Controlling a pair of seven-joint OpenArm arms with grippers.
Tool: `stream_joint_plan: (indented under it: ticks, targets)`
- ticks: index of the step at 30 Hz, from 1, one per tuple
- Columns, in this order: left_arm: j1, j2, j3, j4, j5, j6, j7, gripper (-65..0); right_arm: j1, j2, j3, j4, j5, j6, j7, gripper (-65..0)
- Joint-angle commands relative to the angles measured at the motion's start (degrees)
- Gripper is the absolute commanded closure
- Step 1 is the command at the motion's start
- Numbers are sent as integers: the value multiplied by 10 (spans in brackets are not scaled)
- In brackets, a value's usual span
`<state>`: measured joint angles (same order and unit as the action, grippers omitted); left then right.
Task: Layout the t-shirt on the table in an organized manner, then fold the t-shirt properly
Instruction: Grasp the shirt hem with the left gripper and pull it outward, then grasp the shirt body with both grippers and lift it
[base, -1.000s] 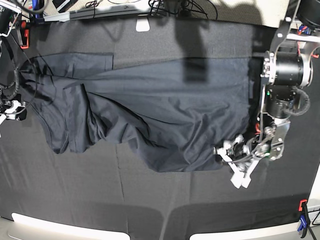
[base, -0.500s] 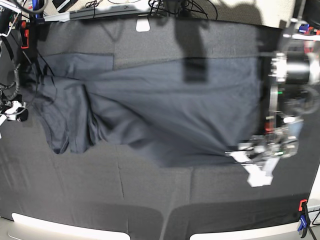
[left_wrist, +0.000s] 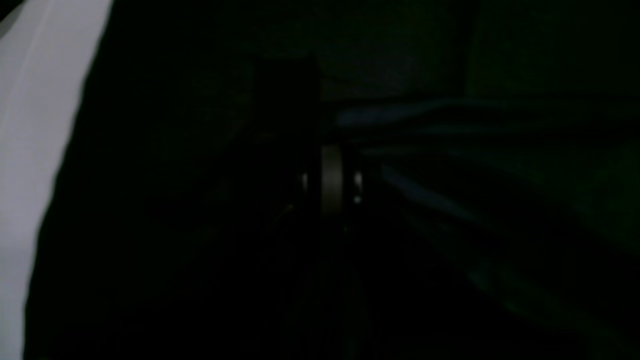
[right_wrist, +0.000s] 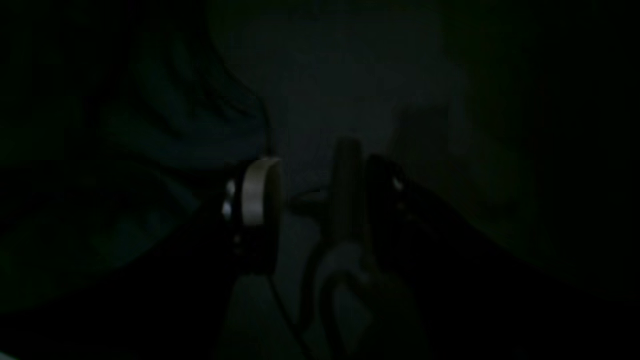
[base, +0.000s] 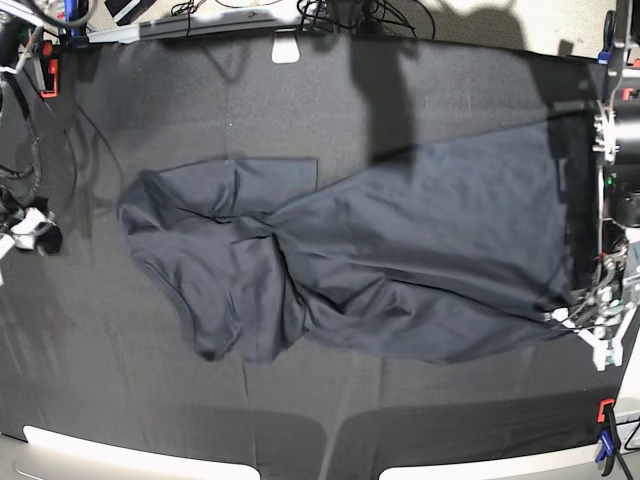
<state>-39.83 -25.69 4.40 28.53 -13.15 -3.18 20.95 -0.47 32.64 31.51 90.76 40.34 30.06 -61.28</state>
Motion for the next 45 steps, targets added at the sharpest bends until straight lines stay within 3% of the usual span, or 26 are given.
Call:
stream_joint_plan:
  ticks: [1, 4, 7, 12, 16, 23, 26, 35, 37, 42, 45]
  targets:
    - [-21, -9, -2, 19, 1, -2, -7, -138, 20, 2, -7, 9, 7, 17, 15, -274]
    - [-18, -9, -2, 50, 0, -40, 19, -243, 54, -26, -50, 9, -2, 26, 22, -331]
    - [-12, -9, -2, 91, -5, -61, 38, -244, 99, -50, -117, 8, -42, 25, 22, -332]
    - [11, -10, -2, 174, -68, -63, 68, -243, 159, -97, -228, -12, -103, 16, 21, -332]
    - [56, -10, -2, 256, -75, -67, 87, -243, 195, -139, -280, -75, -130, 10, 21, -332]
    - [153, -10, -3, 386, -63, -66, 96, -243, 223, -189, -310, -130, -140, 7, 6, -332]
    - [190, -10, -3, 426, -47, -60, 95, -243, 222, -205, -311, -146, -162, -19, -7, -332]
    - [243, -10, -7, 466, -34, -54, 99, -243, 222, -233, -311, -221, -198, -33, -5, -329]
    - [245, -10, -7, 466, -34, -54, 99, -243, 222, -237, -311, -222, -198, -33, 0, -282]
    - [245, -10, -7, 466, -34, -54, 99, -243, 225, -246, -311, -219, -209, -16, 43, -5]
    - [246, -10, -7, 466, -34, -54, 99, -243, 234, -245, -311, -206, -236, -11, 80, 0]
